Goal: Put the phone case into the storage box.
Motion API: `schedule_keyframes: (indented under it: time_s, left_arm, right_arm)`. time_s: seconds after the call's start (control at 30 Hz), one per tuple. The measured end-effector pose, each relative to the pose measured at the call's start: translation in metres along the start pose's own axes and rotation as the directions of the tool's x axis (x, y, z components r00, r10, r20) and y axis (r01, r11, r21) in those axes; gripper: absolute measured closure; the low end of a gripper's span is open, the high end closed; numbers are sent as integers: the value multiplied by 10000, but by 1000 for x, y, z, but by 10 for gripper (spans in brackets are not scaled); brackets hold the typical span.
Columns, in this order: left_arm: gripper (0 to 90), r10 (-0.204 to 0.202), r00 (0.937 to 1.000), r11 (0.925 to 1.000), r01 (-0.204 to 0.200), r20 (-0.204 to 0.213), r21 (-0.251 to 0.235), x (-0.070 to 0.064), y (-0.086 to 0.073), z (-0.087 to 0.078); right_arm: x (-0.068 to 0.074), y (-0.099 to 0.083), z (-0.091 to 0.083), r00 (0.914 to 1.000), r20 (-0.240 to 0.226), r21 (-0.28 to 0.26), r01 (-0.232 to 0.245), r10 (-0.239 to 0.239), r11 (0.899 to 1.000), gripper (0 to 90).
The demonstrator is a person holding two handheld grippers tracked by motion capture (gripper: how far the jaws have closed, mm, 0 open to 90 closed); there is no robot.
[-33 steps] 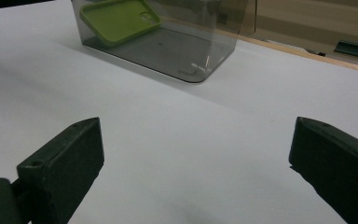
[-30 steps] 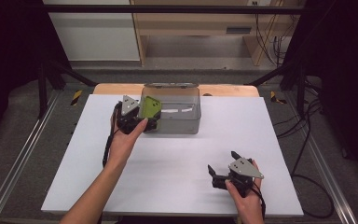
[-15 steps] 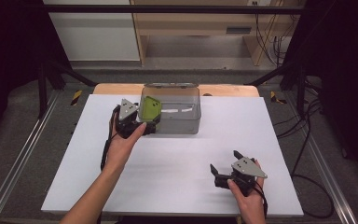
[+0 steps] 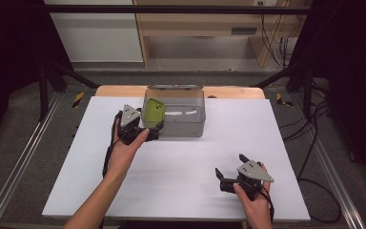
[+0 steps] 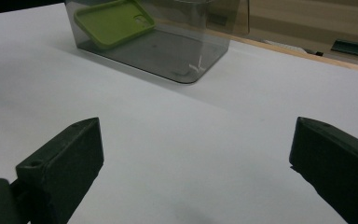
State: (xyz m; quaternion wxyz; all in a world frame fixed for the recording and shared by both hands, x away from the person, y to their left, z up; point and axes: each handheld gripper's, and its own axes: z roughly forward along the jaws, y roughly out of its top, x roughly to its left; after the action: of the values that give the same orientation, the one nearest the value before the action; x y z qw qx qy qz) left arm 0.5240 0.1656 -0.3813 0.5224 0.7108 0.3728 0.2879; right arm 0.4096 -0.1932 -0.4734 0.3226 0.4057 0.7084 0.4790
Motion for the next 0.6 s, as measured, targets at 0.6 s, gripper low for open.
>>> schedule_keyframes:
  time_s: [0.6]
  left_arm:
    - [45, 3, 9999, 9999, -2, 107, -119, 0, -6, -4]
  right_arm:
    - [0, -1, 1, 10000, -44, 25, 48, -48, 10000, 32]
